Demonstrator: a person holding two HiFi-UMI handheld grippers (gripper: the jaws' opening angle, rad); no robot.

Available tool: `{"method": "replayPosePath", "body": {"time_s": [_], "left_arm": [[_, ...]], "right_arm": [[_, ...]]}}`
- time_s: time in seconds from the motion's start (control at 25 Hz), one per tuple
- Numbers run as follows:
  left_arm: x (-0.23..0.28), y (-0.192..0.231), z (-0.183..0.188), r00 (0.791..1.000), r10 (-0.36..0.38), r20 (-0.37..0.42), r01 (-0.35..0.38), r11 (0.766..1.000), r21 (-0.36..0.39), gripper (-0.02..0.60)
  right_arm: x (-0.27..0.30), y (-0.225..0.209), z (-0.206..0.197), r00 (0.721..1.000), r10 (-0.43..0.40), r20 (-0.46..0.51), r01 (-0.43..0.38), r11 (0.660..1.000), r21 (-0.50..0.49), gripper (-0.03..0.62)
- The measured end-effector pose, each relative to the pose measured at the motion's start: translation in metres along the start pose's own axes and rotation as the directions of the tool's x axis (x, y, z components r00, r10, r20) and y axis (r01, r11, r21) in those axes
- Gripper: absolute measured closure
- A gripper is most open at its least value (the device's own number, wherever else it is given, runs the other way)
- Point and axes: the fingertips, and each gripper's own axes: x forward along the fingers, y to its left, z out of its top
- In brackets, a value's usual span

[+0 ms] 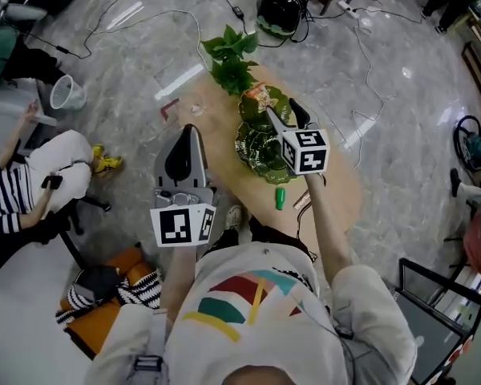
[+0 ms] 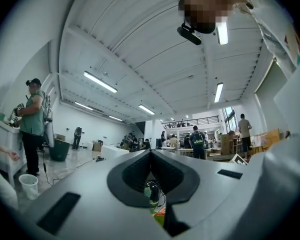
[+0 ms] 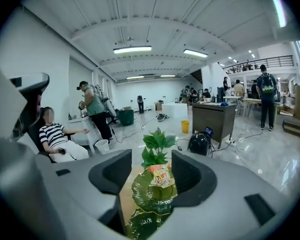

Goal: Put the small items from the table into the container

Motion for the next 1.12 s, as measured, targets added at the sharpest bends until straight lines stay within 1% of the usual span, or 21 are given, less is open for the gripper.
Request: {"method": "replayPosePath", "body": {"time_s": [0.12,0.16,0.2,0.24,0.32,0.52,0.68,0.8,1.0,1.12], "left_arm": [[-0.001,0.000,0.000,1.000,-0.005,0.008,0.005,1.000,-0.001,0.574],[0.000,-0.002,0.001,1.000,-0.011,0.012,0.011,1.000,-0.003,0.574],[0.002,-0.003,0.002,1.000,-0.017,0.017,0.018,1.000,-0.004,0.574],[0.004,-0.006,0.004,0.999,-0.024,0.021,0.024,1.000,-0.005,0.574],[0.006,-0.012,0.011,0.999,-0.038,0.029,0.038,0.999,-0.005,0.574],[0.010,-0.035,0.023,0.994,-0.089,0.062,0.090,0.996,-0.001,0.574],[0.004,-0.047,0.030,0.988,-0.133,0.082,0.133,0.991,0.006,0.574],[0.005,-0.050,0.034,0.984,-0.151,0.097,0.152,0.988,0.006,0.574],[0.005,-0.056,0.037,0.981,-0.165,0.107,0.165,0.986,0.002,0.574],[0.005,-0.055,0.039,0.983,-0.146,0.110,0.147,0.989,0.006,0.574]], "right_arm": [[-0.019,0.005,0.018,0.999,0.026,0.047,-0.026,1.000,-0.004,0.341],[-0.027,0.004,0.026,0.998,0.008,0.061,-0.007,1.000,-0.009,0.359],[-0.036,0.000,0.034,0.997,-0.029,0.077,0.030,0.999,-0.020,0.539],[-0.045,-0.003,0.042,0.993,-0.066,0.099,0.069,0.997,-0.036,0.580],[-0.065,-0.004,0.060,0.985,-0.095,0.147,0.105,0.992,-0.063,0.581],[-0.116,0.005,0.093,0.961,-0.076,0.268,0.095,0.994,-0.058,0.580],[-0.145,0.019,0.105,0.941,-0.076,0.328,0.097,0.994,-0.047,0.580],[-0.154,0.024,0.107,0.935,-0.084,0.344,0.106,0.993,-0.047,0.580],[-0.158,0.024,0.103,0.939,-0.095,0.332,0.123,0.990,-0.066,0.580],[-0.163,0.022,0.103,0.938,-0.099,0.332,0.129,0.989,-0.071,0.580]]}}
